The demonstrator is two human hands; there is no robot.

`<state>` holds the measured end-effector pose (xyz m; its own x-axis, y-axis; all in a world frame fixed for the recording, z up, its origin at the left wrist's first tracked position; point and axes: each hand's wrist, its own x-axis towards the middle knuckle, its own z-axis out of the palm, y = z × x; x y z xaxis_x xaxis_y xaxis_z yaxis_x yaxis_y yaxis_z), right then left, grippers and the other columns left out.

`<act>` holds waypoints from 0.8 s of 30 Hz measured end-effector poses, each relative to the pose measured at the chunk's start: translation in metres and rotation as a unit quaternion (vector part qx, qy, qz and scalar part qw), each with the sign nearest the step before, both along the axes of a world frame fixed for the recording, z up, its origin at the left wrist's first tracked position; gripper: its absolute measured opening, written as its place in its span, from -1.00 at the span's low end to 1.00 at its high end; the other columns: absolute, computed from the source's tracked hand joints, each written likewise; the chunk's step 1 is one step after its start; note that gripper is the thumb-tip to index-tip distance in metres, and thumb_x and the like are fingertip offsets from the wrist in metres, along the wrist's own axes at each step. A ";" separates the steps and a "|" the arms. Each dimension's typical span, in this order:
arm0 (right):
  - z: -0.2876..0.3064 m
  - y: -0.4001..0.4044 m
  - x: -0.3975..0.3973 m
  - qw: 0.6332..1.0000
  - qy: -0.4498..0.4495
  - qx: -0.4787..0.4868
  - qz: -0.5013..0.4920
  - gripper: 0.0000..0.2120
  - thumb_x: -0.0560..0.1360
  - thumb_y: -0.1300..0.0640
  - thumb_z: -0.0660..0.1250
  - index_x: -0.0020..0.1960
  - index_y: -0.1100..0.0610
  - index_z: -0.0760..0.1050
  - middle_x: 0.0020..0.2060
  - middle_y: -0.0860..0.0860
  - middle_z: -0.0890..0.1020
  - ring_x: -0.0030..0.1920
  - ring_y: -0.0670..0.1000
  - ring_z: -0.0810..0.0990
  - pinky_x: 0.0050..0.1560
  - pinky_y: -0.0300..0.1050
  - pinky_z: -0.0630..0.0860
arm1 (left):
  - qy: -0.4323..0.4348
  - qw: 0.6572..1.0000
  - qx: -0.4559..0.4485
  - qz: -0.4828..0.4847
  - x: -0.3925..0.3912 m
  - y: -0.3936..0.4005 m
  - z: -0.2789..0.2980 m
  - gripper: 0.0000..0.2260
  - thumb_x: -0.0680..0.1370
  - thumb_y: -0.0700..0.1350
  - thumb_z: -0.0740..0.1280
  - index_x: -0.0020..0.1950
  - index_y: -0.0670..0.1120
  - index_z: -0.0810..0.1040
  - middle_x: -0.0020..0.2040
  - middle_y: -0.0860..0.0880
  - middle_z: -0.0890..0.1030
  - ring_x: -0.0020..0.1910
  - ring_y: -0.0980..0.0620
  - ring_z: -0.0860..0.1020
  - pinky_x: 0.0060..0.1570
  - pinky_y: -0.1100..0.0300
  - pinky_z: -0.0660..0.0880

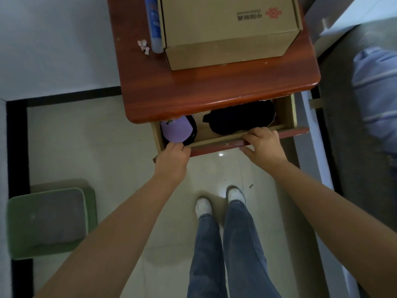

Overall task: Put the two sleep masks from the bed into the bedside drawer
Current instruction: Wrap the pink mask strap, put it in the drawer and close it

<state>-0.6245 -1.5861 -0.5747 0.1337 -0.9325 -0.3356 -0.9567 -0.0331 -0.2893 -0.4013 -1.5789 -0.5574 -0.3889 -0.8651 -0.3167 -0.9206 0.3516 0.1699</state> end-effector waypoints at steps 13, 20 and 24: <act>-0.009 -0.045 0.029 0.918 -0.239 0.085 -0.305 -0.69 0.47 0.33 0.18 0.20 0.26 0.27 0.09 0.22 0.55 0.09 0.17 0.53 0.04 -0.03 0.46 | 0.036 0.999 -0.025 0.021 0.005 0.002 -0.021 -0.73 0.00 -0.42 0.56 -0.38 -0.26 0.61 -0.47 -0.19 0.62 -0.47 -0.14 0.60 -0.62 0.21 0.52; -0.028 -0.067 0.056 0.918 -0.198 0.168 -0.300 -0.66 0.46 0.10 0.28 0.17 0.25 0.41 0.06 0.20 0.59 0.10 0.19 0.54 -0.04 -0.09 0.46 | 0.087 0.986 0.059 0.126 0.011 0.002 -0.031 -0.71 0.50 -0.14 0.30 0.17 -0.23 0.53 0.09 -0.23 0.59 0.10 -0.19 0.49 0.06 0.00 0.44; -0.021 -0.058 0.062 0.951 -0.138 0.132 -0.242 -0.84 0.45 0.24 0.21 -0.07 0.32 0.50 -0.31 0.13 0.50 -0.22 0.15 0.53 -0.42 -0.19 0.33 | 0.137 0.956 0.078 0.246 0.005 -0.005 -0.034 -0.61 0.52 -0.08 0.29 0.28 -0.25 0.43 0.19 -0.26 0.55 0.19 -0.19 0.47 0.13 0.04 0.43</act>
